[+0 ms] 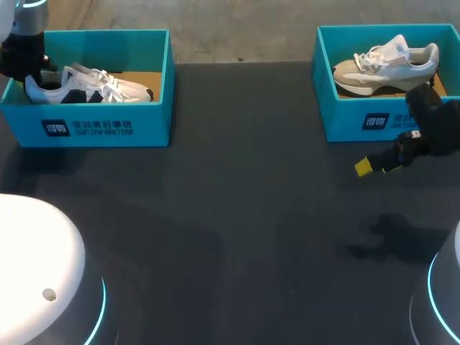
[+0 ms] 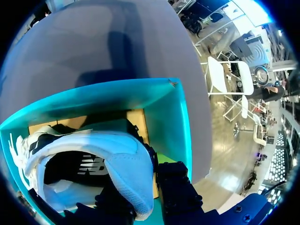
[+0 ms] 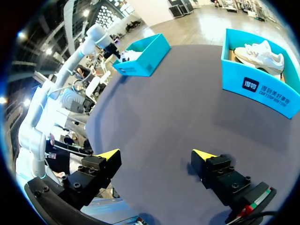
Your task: Take the shoe out of the shoebox, open the shoe tongue, remove and reinsert the insole, then place the shoe into the shoebox
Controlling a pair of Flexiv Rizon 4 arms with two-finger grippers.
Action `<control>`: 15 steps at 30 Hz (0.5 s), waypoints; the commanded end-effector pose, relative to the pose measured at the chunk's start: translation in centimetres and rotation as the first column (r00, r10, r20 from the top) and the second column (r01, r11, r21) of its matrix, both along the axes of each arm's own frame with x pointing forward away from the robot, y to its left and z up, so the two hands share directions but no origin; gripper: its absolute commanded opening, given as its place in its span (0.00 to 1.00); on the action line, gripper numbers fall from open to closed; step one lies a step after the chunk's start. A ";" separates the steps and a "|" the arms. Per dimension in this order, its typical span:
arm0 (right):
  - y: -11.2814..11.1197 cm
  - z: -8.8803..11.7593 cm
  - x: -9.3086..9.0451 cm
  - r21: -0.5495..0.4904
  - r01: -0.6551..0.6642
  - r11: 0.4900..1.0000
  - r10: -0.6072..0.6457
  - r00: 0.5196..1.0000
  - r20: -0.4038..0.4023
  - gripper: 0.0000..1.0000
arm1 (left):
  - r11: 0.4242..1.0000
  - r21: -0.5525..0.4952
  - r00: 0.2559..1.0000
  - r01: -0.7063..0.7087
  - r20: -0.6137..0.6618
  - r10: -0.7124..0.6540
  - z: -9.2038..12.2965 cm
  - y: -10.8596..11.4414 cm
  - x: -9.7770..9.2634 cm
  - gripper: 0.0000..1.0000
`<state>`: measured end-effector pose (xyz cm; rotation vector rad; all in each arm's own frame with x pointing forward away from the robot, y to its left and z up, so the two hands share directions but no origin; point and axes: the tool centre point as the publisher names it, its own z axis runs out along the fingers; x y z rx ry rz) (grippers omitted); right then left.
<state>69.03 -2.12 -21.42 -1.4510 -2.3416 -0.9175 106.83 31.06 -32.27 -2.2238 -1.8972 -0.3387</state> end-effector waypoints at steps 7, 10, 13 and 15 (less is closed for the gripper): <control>0.1 0.0 0.0 -0.002 0.001 1.000 -0.001 1.000 -0.001 1.00 | 1.000 0.012 1.000 -0.009 -0.007 0.009 -2.4 -0.1 0.1 0.00; 0.1 0.0 0.0 -0.002 0.001 1.000 -0.001 1.000 -0.001 1.00 | 1.000 0.014 1.000 -0.010 -0.016 0.010 -3.1 -0.3 0.2 0.00; 0.1 0.0 0.0 -0.002 0.001 1.000 -0.001 1.000 -0.001 1.00 | 1.000 0.016 1.000 -0.007 -0.030 0.008 -3.9 -0.5 0.3 0.00; 0.1 0.0 0.0 -0.002 0.001 1.000 -0.001 1.000 -0.001 1.00 | 1.000 0.021 0.999 -0.007 -0.040 0.008 -4.4 -0.6 0.3 0.00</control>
